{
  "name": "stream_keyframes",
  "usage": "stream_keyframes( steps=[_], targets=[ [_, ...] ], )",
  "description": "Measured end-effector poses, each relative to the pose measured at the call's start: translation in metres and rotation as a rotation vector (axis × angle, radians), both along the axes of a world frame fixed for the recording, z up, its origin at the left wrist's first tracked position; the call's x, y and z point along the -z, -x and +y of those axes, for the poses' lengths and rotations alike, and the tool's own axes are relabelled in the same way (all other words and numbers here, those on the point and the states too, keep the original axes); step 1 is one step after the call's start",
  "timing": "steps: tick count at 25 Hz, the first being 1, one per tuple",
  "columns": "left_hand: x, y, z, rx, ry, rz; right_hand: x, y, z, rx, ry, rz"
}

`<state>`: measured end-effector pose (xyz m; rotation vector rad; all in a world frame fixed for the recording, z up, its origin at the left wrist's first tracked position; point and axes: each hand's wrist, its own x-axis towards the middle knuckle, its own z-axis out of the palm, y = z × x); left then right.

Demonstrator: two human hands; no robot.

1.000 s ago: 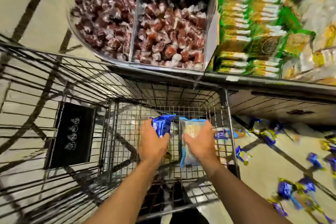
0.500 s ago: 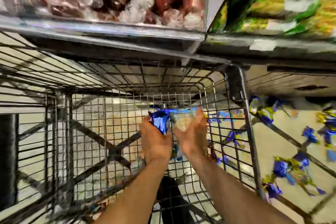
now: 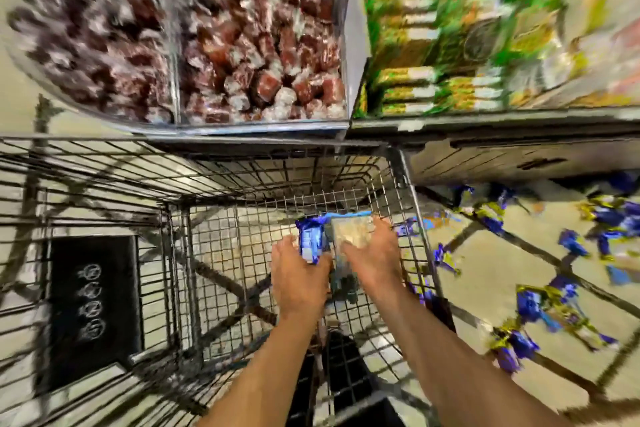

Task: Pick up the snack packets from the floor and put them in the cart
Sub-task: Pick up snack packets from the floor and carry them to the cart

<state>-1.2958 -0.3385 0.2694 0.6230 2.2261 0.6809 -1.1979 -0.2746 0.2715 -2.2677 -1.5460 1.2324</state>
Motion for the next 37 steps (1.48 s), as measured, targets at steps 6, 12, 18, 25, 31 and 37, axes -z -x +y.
stream_keyframes(
  steps=[6, 12, 18, 25, 31, 37],
  targets=[
    [-0.127, -0.035, 0.003, 0.018, -0.201, -0.029, -0.129, -0.032, -0.050, 0.051, -0.189, 0.144],
    [-0.198, -0.169, -0.013, 0.188, -0.391, -0.063, -0.201, -0.179, -0.102, 0.378, -0.323, 0.187],
    [-0.231, -0.382, -0.055, 0.850, -0.478, 0.316, -0.236, -0.426, -0.174, 0.274, -0.529, -0.265],
    [-0.250, -0.600, -0.097, 1.622, -0.432, 0.856, -0.254, -0.667, -0.268, 0.083, -0.409, -0.694],
    [-0.232, -0.727, -0.087, 1.707, -0.422, 0.817, -0.239, -0.797, -0.271, 0.085, -0.327, -0.707],
    [-0.207, -0.863, -0.055, 1.675, -0.378, 0.706, -0.232, -0.918, -0.231, 0.058, -0.242, -0.718]
  ],
)
